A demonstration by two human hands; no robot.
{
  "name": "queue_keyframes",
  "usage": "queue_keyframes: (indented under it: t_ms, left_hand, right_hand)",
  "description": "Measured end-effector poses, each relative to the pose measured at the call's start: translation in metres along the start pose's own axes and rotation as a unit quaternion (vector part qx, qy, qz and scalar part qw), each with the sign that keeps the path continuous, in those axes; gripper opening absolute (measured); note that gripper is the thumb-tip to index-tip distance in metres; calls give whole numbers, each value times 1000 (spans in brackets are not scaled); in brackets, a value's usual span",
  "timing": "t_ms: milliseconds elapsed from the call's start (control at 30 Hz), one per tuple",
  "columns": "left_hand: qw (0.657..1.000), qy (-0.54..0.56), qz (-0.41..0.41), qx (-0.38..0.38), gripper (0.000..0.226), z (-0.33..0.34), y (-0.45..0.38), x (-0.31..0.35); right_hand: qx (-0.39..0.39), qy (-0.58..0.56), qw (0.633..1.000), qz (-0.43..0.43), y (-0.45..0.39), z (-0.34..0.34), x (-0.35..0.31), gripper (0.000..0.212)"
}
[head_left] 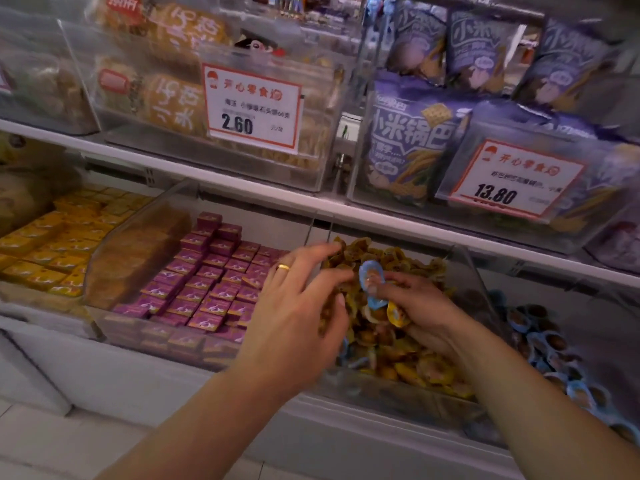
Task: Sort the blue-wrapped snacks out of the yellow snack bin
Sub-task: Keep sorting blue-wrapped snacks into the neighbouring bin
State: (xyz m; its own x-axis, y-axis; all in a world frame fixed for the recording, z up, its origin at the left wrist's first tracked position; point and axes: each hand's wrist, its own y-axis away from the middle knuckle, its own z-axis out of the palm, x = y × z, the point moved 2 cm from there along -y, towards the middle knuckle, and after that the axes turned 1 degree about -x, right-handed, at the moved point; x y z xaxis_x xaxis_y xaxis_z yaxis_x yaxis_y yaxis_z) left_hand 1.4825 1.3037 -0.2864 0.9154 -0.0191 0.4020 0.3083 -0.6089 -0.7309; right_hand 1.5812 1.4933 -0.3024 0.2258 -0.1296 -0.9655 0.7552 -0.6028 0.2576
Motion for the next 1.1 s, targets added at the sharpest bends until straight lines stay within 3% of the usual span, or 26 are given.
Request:
queue_keyframes:
  t_ms: [67, 167, 200, 267, 333, 367, 467, 500, 600, 700, 767, 867, 900, 967, 1033, 1100]
  left_hand:
    - [998, 58, 24, -21, 29, 16, 1, 19]
    - [972, 172, -116, -107, 43, 53, 2, 27]
    - [945, 229, -191, -135, 48, 67, -1, 25]
    - [858, 349, -322, -196, 58, 92, -9, 18]
    - [792, 430, -366, -233, 69, 107, -17, 12]
    - [796, 434, -344, -242, 70, 111, -21, 11]
    - [878, 340, -234, -241, 63, 114, -29, 10]
    - [892, 320, -217, -234, 60, 114, -29, 11]
    - [903, 312, -220, -198, 51, 111, -31, 14]
    - [882, 333, -285, -173, 43, 106, -33, 10]
    - [823, 391, -385, -145, 39, 103, -32, 6]
    - [650, 559, -496, -139, 36, 101, -31, 5]
    - [611, 595, -501, -142, 35, 97, -33, 5]
    - [571, 636, -498, -149, 34, 89, -37, 7]
    - [582, 614, -507, -164, 28, 85, -37, 8]
    - [644, 529, -524, -176, 16, 84, -32, 9]
  right_hand:
    - [28, -70, 997, 2, 7, -13, -8, 40]
    - [44, -139, 989, 17, 18, -27, -7, 29]
    - [51, -149, 987, 20, 23, -30, -3, 27]
    - [57, -164, 984, 29, 32, -33, 5, 27]
    - [50, -175, 983, 21, 38, -34, 14, 26]
    - [53, -176, 983, 10, 40, -34, 17, 25]
    - [86, -124, 988, -25, 38, -34, 22, 21]
    - [88, -108, 990, -32, 37, -33, 23, 20]
    - [56, -130, 990, -26, 33, -33, 24, 23]
    - [-2, -201, 980, -6, 34, -41, 20, 27]
    - [11, -219, 975, -13, 35, -49, 17, 30]
    - [81, -122, 988, -52, 35, -54, 17, 34]
    - [97, -69, 990, -71, 35, -54, 17, 36]
    - [119, 9, 987, -107, 36, -51, 15, 38]
    - [131, 43, 982, -130, 38, -51, 10, 38]
    - [154, 116, 969, -155, 39, -52, 6, 35]
